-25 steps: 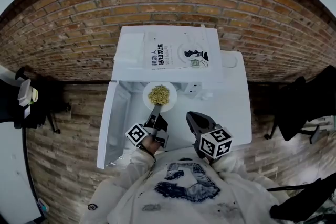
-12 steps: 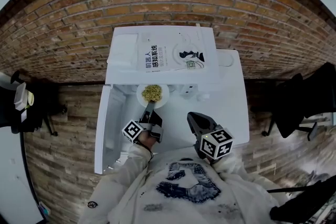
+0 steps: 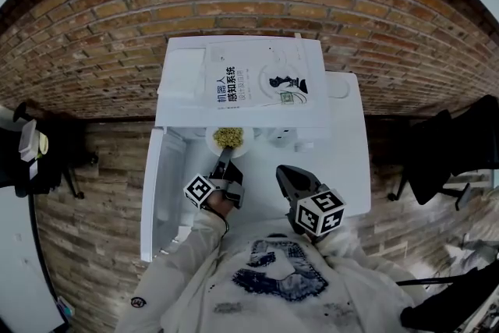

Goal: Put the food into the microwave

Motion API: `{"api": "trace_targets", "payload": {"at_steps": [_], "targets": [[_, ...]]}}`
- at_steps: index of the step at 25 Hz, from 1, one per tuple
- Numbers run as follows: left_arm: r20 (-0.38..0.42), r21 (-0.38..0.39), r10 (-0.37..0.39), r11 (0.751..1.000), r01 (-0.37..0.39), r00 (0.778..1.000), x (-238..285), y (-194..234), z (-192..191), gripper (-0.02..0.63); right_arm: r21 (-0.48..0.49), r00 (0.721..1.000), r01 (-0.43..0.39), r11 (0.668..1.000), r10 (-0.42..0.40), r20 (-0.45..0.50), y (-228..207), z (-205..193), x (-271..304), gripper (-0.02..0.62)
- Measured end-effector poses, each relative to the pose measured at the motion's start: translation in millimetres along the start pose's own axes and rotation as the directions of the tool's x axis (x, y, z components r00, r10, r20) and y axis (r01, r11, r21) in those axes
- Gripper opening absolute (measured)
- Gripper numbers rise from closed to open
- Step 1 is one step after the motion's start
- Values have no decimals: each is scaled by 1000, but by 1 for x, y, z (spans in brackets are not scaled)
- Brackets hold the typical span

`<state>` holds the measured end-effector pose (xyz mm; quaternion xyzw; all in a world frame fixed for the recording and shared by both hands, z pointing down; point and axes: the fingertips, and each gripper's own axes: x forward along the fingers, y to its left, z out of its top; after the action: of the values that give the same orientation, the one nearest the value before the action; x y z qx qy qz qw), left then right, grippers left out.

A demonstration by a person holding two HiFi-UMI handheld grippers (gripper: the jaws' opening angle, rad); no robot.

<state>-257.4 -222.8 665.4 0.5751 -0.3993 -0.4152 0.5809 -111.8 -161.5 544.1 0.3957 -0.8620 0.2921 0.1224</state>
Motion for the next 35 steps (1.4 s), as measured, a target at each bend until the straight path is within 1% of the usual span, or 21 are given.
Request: {"api": "trace_targets", "payload": {"at_steps": [2, 4, 6, 9, 11, 16, 18, 25, 30, 35], "targets": [[2, 7, 31, 1000, -31, 1000, -1, 10, 2, 67, -2, 1000, -3, 1000, 3, -6, 1, 0, 3, 14], [4, -9, 21, 1000, -21, 1000, 1, 8, 2, 67, -5, 1000, -6, 1000, 6, -11, 2, 0, 6, 14], [4, -5, 18, 1000, -18, 1000, 3, 7, 4, 67, -9, 1000, -9, 1000, 9, -17, 3, 0, 9, 14], [1, 18, 48, 999, -48, 999, 2, 17, 7, 67, -12, 1000, -14, 1000, 14, -26, 5, -1, 13, 14], [1, 21, 55, 998, -55, 998, 3, 20, 8, 67, -16, 999, -17, 1000, 16, -32, 5, -2, 15, 14], [2, -1, 36, 999, -36, 999, 10, 19, 9, 67, -21, 999, -19, 1000, 18, -43, 6, -3, 18, 14], [3, -3, 43, 999, -43, 999, 12, 22, 10, 67, -22, 999, -18, 1000, 17, -46, 5, -3, 18, 14], [4, -36, -13, 999, 13, 1000, 26, 20, 12, 69, -23, 999, -13, 1000, 12, -49, 4, -2, 17, 14], [-2, 1, 63, 998, -63, 998, 28, 34, 14, 69, -19, 999, -8, 1000, 7, -49, 0, -2, 15, 14], [-8, -12, 61, 998, -62, 998, 31, 34, 13, 69, -14, 999, -10, 1000, 10, -48, 0, -2, 14, 14]]}}
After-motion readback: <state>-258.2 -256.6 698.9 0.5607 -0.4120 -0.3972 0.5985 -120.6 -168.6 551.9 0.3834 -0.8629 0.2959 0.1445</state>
